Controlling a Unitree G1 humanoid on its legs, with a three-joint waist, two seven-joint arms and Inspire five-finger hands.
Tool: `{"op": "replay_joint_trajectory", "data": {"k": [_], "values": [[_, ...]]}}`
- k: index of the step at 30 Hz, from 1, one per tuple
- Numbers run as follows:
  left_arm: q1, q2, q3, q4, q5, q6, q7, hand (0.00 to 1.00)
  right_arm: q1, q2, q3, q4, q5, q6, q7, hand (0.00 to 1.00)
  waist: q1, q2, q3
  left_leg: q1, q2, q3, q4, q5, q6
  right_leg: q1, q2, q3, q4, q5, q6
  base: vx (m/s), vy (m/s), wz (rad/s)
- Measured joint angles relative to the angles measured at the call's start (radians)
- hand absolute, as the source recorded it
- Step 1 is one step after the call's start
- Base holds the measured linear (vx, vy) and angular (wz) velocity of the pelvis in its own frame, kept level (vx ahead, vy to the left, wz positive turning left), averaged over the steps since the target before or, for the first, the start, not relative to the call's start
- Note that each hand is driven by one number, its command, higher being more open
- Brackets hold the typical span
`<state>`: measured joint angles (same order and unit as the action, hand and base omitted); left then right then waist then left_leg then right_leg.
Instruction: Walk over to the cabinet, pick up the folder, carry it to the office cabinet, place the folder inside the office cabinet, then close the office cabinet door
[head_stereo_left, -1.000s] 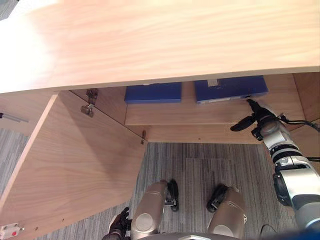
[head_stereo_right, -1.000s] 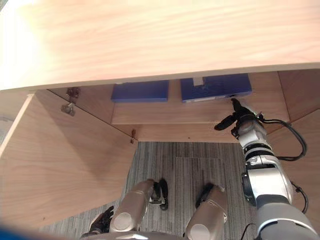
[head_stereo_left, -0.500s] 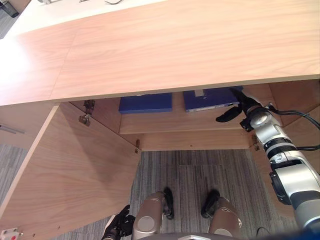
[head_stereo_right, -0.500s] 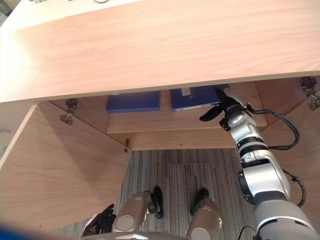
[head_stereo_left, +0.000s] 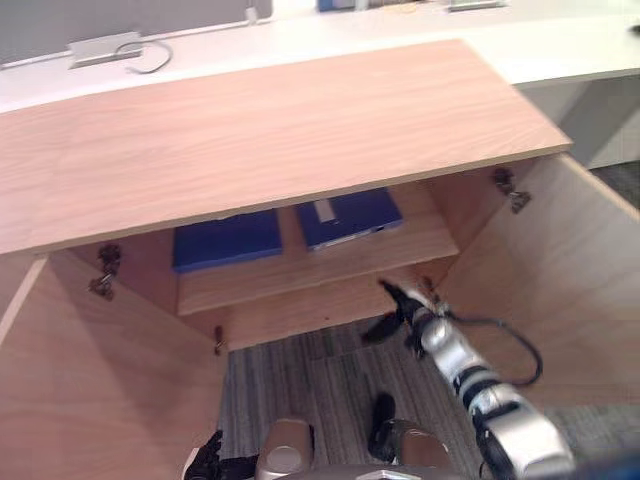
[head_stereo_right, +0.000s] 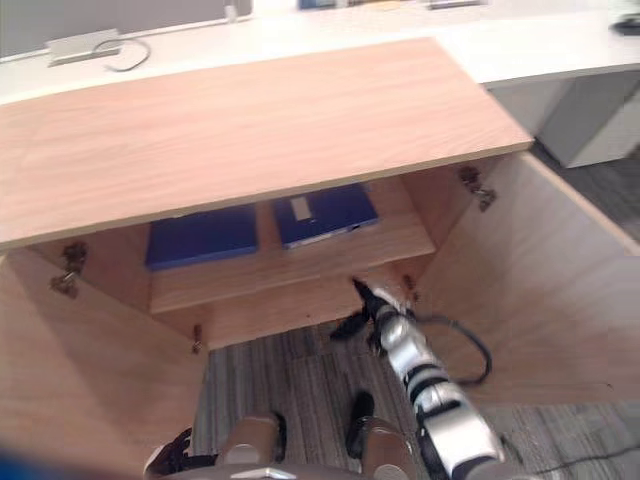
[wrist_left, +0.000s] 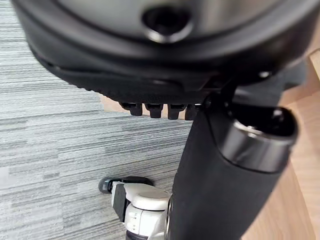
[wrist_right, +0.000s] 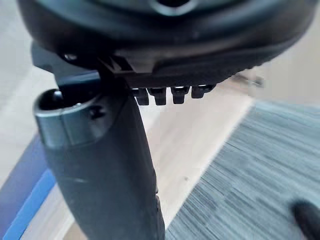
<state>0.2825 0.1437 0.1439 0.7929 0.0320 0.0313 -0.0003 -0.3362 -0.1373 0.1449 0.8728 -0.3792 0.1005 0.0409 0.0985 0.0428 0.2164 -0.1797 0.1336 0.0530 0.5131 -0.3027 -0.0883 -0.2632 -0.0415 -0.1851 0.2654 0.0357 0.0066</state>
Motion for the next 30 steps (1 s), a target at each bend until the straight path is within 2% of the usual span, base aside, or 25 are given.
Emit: {"op": "replay_joint_trajectory", "data": {"k": [1,5,6,7,8,9,11,12,13,14,15,16,17,18,21,24,26,28,30], "values": [[-0.022,-0.001,0.000,0.035,-0.001,0.000,0.007,1.00,0.084,0.013,-0.059,-0.011,0.040,0.001,-0.027,1.00,-0.011,-0.003,-0.006,0.013,-0.001,0.041,-0.001,-0.004,0.007,0.000,0.006,0.041,-0.024,0.029,0.005,0.00,0.119,-0.86],[-0.076,-0.012,0.010,0.096,-0.002,0.000,0.026,1.00,0.244,0.015,-0.175,-0.075,0.112,0.003,-0.056,1.00,-0.049,-0.006,-0.007,0.062,-0.015,0.147,-0.003,-0.012,0.037,0.001,0.014,0.145,-0.042,0.078,0.026,-0.03,0.156,-0.88],[-0.077,-0.010,0.016,0.111,0.000,0.000,0.035,1.00,0.286,0.020,-0.209,-0.113,0.124,0.003,-0.065,1.00,-0.060,-0.009,-0.007,0.083,-0.017,0.194,-0.003,-0.014,0.057,0.000,0.012,0.172,-0.054,0.086,0.037,-0.10,0.141,-0.99],[-0.075,-0.019,0.040,0.115,-0.001,0.000,0.040,1.00,0.324,0.026,-0.249,-0.148,0.149,0.003,-0.077,1.00,-0.070,-0.013,-0.011,0.100,-0.017,0.249,-0.025,-0.004,0.090,0.001,-0.020,0.115,-0.066,0.068,0.024,-0.12,0.154,-1.06],[-0.074,-0.021,0.044,0.115,-0.001,-0.001,0.043,1.00,0.335,0.029,-0.275,-0.154,0.155,0.003,-0.082,1.00,-0.071,-0.013,-0.013,0.115,-0.018,0.279,-0.048,0.006,0.104,0.000,-0.048,0.053,-0.060,0.049,0.015,-0.12,0.136,-1.19],[-0.072,-0.028,0.053,0.115,-0.001,-0.003,0.046,1.00,0.346,0.043,-0.315,-0.158,0.173,0.004,-0.096,1.00,-0.071,-0.015,-0.015,0.145,-0.002,0.346,-0.076,0.019,0.106,-0.011,-0.111,-0.102,-0.010,0.009,-0.010,-0.09,0.087,-1.13],[-0.070,-0.032,0.069,0.136,-0.003,-0.002,0.048,1.00,0.363,0.054,-0.326,-0.162,0.198,0.003,-0.097,1.00,-0.068,-0.011,-0.020,0.198,0.031,0.438,-0.104,0.029,0.099,0.002,-0.183,-0.276,0.141,-0.043,-0.049,-0.08,0.026,-1.50],[-0.068,-0.032,0.068,0.139,-0.004,-0.001,0.050,1.00,0.379,0.055,-0.327,-0.162,0.213,0.003,-0.097,1.00,-0.069,-0.005,-0.026,0.229,0.055,0.483,-0.123,0.038,0.089,0.029,-0.209,-0.315,0.217,-0.079,-0.048,-0.05,-0.028,-1.34],[-0.066,-0.032,0.065,0.135,-0.008,-0.002,0.053,1.00,0.388,0.055,-0.328,-0.162,0.221,0.003,-0.100,1.00,-0.069,-0.001,-0.033,0.238,0.063,0.497,-0.131,0.046,0.085,0.043,-0.220,-0.315,0.243,-0.095,-0.043,-0.02,-0.084,-1.00],[-0.042,-0.037,0.050,0.089,-0.030,-0.003,0.066,1.00,0.401,0.061,-0.347,-0.161,0.223,0.003,-0.105,1.00,-0.077,-0.012,-0.050,0.241,0.071,0.520,-0.152,0.064,0.071,0.068,-0.252,-0.309,0.273,-0.120,-0.016,0.01,-0.149,-0.75],[-0.012,-0.043,0.025,0.010,-0.045,-0.010,0.070,1.00,0.405,0.069,-0.387,-0.161,0.223,0.003,-0.117,1.00,-0.081,-0.040,-0.065,0.239,0.067,0.540,-0.166,0.081,0.057,0.096,-0.284,-0.305,0.266,-0.146,0.021,0.03,-0.185,-0.69],[-0.002,-0.046,0.013,-0.028,-0.053,-0.016,0.069,1.00,0.405,0.071,-0.410,-0.161,0.223,0.003,-0.127,1.00,-0.080,-0.059,-0.071,0.238,0.054,0.543,-0.167,0.086,0.050,0.107,-0.290,-0.300,0.228,-0.159,0.050,0.03,-0.227,-0.70],[0.001,-0.055,0.009,-0.067,-0.077,-0.030,0.056,1.00,0.402,0.059,-0.451,-0.162,0.223,0.002,-0.155,1.00,-0.077,-0.055,-0.073,0.242,0.046,0.519,-0.197,0.103,0.036,0.110,-0.257,-0.290,0.178,-0.164,0.052,0.00,-0.207,-0.75],[0.011,-0.084,0.004,-0.090,-0.107,-0.042,0.052,1.00,0.402,0.042,-0.487,-0.163,0.223,0.002,-0.189,1.00,-0.074,-0.034,-0.080,0.248,0.017,0.433,-0.267,0.128,0.045,0.129,-0.207,-0.272,0.111,-0.136,0.033,-0.06,-0.161,-0.81],[0.006,-0.137,0.017,-0.123,-0.142,-0.043,0.096,1.00,0.410,0.021,-0.520,-0.171,0.224,0.003,-0.243,1.00,-0.080,-0.019,-0.091,0.279,0.012,0.373,-0.351,0.168,0.029,0.140,-0.140,-0.243,0.050,-0.120,0.016,-0.08,-0.096,-0.58],[-0.029,-0.167,-0.021,-0.133,-0.158,-0.043,0.120,1.00,0.427,0.023,-0.524,-0.183,0.227,0.003,-0.269,1.00,-0.096,-0.025,-0.092,0.274,0.023,0.344,-0.386,0.185,0.011,0.138,-0.106,-0.248,0.020,-0.112,0.002,-0.03,-0.103,-0.07],[-0.050,-0.172,-0.030,-0.121,-0.158,-0.044,0.120,1.00,0.427,0.027,-0.526,-0.182,0.235,0.003,-0.273,1.00,-0.102,-0.028,-0.094,0.274,0.030,0.338,-0.399,0.201,0.012,0.136,-0.093,-0.249,0.011,-0.111,-0.004,0.00,-0.085,-0.04],[-0.104,-0.167,-0.016,-0.032,-0.158,-0.045,0.127,1.00,0.419,0.023,-0.537,-0.181,0.268,0.003,-0.284,1.00,-0.103,-0.025,-0.096,0.280,0.031,0.327,-0.417,0.217,0.002,0.139,-0.084,-0.252,0.006,-0.108,-0.017,0.03,-0.041,0.03],[-0.131,-0.149,-0.006,0.040,-0.156,-0.046,0.148,1.00,0.399,0.019,-0.538,-0.181,0.280,0.003,-0.288,1.00,-0.104,-0.022,-0.104,0.284,0.032,0.323,-0.425,0.225,0.005,0.142,-0.078,-0.251,-0.001,-0.106,-0.020,0.05,-0.012,-0.03]]}}
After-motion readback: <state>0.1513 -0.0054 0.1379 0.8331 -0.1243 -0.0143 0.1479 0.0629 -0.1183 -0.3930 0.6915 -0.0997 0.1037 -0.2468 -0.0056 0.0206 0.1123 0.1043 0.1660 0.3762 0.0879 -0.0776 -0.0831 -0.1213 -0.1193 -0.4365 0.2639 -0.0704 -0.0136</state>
